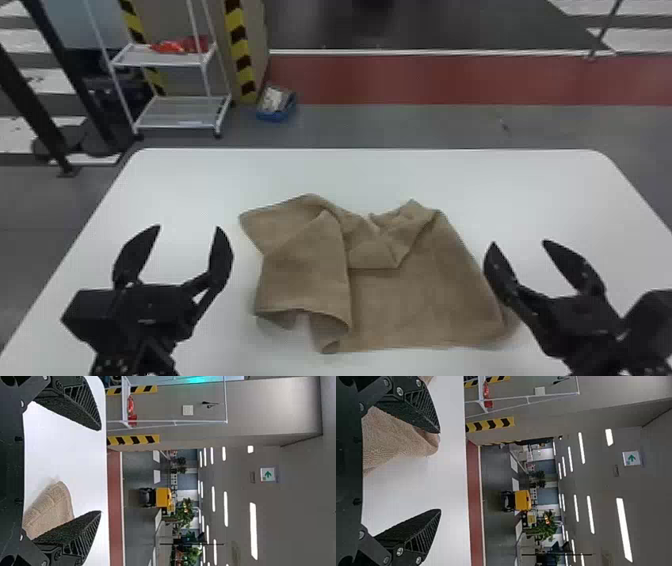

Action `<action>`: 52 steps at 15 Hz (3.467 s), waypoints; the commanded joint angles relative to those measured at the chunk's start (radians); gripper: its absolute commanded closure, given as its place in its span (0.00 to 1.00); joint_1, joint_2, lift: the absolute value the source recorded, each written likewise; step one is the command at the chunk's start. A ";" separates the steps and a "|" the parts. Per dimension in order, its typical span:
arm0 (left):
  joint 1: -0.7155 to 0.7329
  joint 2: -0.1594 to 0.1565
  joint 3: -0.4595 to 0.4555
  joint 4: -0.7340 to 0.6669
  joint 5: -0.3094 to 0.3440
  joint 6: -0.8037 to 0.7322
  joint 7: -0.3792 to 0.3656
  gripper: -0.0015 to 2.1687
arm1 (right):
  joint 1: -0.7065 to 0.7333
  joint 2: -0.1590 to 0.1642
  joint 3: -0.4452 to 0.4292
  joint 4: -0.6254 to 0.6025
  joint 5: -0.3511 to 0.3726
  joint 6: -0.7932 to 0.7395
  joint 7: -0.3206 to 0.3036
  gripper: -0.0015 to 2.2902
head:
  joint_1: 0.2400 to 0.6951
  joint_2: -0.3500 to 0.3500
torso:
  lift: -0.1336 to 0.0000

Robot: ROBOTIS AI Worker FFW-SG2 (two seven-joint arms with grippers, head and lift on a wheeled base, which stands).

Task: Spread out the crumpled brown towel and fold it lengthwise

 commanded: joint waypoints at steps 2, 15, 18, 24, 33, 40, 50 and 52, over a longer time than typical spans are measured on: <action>0.006 0.000 -0.003 -0.001 0.000 -0.005 0.000 0.07 | 0.012 0.000 -0.006 -0.012 0.000 -0.003 0.000 0.08 | 1.00 0.53 | 0.07; 0.072 0.003 -0.091 -0.152 0.109 0.446 0.033 0.09 | 0.084 -0.002 -0.202 0.015 0.001 0.074 0.075 0.10 | 1.00 0.31 | 0.07; 0.072 0.006 -0.106 -0.175 0.120 0.523 0.030 0.10 | 0.084 -0.002 -0.216 0.040 0.000 0.068 0.097 0.10 | 1.00 0.25 | 0.07; 0.073 0.011 -0.131 -0.225 0.126 0.649 0.015 0.14 | 0.059 -0.003 -0.216 0.080 -0.002 0.062 0.109 0.10 | 1.00 0.16 | 0.07; 0.075 0.011 -0.131 -0.279 0.130 0.741 0.001 0.68 | 0.056 -0.002 -0.219 0.083 -0.020 0.059 0.109 0.10 | 1.00 0.12 | 0.07; 0.111 0.014 -0.054 -0.506 0.124 0.698 0.093 0.68 | 0.061 0.002 -0.228 0.081 -0.026 0.056 0.114 0.10 | 1.00 0.15 | 0.07; 0.092 0.003 0.021 -0.411 0.068 0.646 0.230 0.68 | 0.062 -0.003 -0.170 0.066 -0.015 0.096 0.166 0.10 | 1.00 0.40 | 0.07; 0.090 0.003 0.018 -0.408 0.068 0.646 0.228 0.68 | 0.079 -0.011 -0.099 0.029 0.003 0.105 0.166 0.10 | 1.00 0.44 | 0.07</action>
